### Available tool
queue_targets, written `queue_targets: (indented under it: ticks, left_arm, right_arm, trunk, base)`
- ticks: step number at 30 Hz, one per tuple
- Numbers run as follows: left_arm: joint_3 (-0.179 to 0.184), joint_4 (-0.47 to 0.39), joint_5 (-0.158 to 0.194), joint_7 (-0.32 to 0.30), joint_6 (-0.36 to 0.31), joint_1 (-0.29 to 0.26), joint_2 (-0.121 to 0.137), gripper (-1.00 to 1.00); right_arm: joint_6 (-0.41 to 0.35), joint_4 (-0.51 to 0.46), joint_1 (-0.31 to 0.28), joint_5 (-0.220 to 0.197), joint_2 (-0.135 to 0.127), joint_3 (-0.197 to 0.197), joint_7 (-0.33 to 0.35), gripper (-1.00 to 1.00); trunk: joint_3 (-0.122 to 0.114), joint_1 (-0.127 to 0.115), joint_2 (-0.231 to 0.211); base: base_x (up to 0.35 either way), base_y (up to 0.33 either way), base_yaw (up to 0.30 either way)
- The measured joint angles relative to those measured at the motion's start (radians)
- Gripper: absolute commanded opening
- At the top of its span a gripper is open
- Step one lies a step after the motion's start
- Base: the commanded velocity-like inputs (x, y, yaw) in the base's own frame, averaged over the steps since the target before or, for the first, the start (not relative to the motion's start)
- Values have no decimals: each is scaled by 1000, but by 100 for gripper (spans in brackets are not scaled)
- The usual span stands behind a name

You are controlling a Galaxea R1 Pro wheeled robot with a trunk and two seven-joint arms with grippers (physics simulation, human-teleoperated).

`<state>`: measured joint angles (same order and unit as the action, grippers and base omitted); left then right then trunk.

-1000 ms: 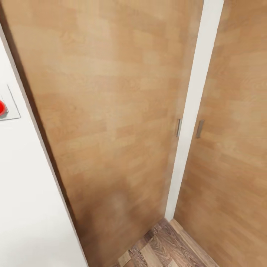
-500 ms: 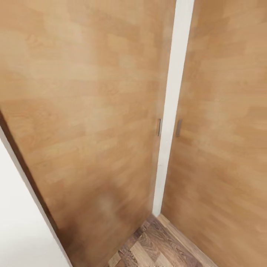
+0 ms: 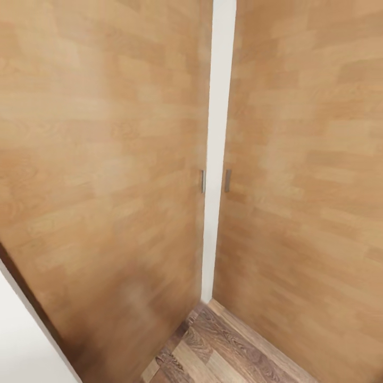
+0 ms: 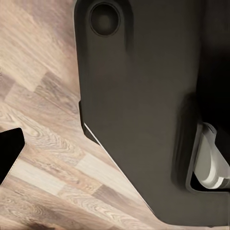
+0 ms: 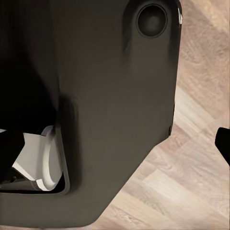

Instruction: Put all the toys in the child's room - the three board games (two on the bed and one on the table), the two jigsaw puzzles on the table, and the tennis ball on the table - inside the toy box on the table in the child's room.

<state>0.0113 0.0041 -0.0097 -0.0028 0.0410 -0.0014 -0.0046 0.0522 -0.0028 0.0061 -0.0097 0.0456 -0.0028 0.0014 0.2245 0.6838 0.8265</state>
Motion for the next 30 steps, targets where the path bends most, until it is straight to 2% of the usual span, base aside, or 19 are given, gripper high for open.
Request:
queue_targets:
  ticks: [30]
  left_arm:
    - [0, 1, 0, 0, 1, 0, 3, 100]
  right_arm:
    - [2, 0, 0, 0, 0, 0, 4, 100]
  trunk:
    - [-91, -115, -210]
  base:
    - [-21, 0, -279]
